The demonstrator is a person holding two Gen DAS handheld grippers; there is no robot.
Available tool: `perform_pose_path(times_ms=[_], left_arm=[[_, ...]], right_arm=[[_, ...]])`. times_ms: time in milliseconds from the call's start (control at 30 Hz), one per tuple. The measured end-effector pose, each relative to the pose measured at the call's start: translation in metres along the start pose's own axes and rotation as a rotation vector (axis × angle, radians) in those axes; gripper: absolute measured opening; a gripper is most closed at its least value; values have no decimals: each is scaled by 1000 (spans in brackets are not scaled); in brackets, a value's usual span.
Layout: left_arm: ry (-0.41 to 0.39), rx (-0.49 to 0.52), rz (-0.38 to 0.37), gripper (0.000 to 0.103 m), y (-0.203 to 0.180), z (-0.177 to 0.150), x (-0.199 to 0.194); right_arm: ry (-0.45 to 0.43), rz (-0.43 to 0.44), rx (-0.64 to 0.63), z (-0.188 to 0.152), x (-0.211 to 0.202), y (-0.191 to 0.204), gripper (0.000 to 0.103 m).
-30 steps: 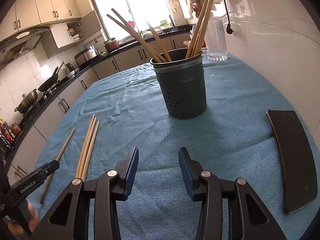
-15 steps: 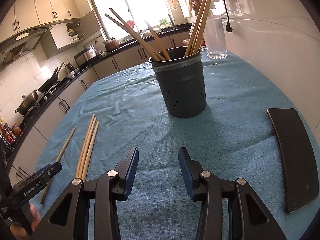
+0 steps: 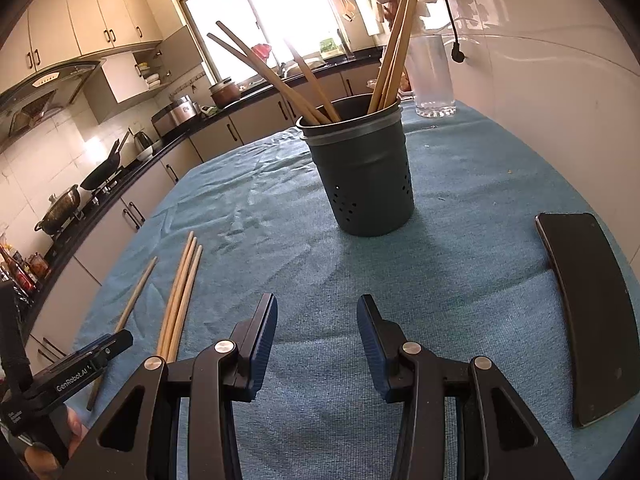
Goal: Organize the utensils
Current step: 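Move both open tools back over the remaining loose chopsticks, then close the right tool on one loose wooden chopstick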
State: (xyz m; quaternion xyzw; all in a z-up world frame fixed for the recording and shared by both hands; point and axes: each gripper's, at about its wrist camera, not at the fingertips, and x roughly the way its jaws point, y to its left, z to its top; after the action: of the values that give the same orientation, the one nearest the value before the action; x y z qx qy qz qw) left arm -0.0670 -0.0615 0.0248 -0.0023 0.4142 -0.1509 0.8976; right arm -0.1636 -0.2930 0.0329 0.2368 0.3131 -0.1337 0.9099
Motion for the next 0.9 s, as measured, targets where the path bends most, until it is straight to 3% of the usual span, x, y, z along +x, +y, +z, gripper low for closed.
perform_pose_path(times_ms=[267,400,533,633,833,900], left_arm=[[14,-29,-45,47,5,1,1],[38,-49,-87,47,9,3,5],[48,-77,-109,47,13,3,5],[16,-94,-120,47,17,2,-2],[33,-106,-135,47,25,-2,-11],[45,-110,-146,47,29,-2,-12]], right_arm=[[43,7,-31,0,8,6,45],[113,19,-136,0,21,28,45],[206,134,-180,16,41,63,45],[323,215,-182,33,74,87,45],[401,165,-207,48,123,114,42],[422,108,-245,47,135,122,35]])
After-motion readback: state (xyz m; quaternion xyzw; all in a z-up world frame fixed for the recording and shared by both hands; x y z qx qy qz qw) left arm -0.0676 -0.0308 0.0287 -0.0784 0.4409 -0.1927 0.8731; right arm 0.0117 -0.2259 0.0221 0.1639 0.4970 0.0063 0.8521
